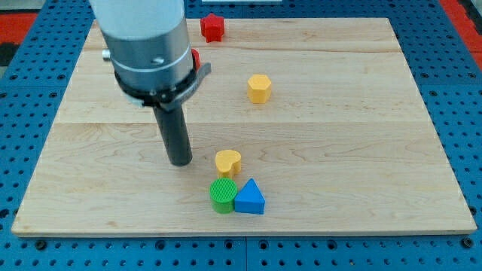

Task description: Push yellow heart to the blue triangle

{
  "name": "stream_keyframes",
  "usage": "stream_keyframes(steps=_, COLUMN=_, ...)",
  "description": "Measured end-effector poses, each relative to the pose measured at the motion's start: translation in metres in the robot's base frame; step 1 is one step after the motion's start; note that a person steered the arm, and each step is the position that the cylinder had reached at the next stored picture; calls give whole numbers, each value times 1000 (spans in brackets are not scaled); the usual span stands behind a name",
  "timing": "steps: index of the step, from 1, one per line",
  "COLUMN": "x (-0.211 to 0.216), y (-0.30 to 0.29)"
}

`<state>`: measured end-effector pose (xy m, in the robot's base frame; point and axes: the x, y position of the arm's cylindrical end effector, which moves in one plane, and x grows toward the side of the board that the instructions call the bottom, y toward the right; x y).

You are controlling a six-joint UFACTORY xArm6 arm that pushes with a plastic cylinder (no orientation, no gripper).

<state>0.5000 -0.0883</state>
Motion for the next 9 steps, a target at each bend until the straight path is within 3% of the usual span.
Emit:
stream_keyframes(steps=1, x=-10, y=38)
stream_keyframes(steps=3, x=38, y=43)
stream_keyframes(steps=5, x=8, y=36)
stream_keyframes(steps=8, x=30, y=42)
stream_keyframes(steps=9, x=-4, y=42)
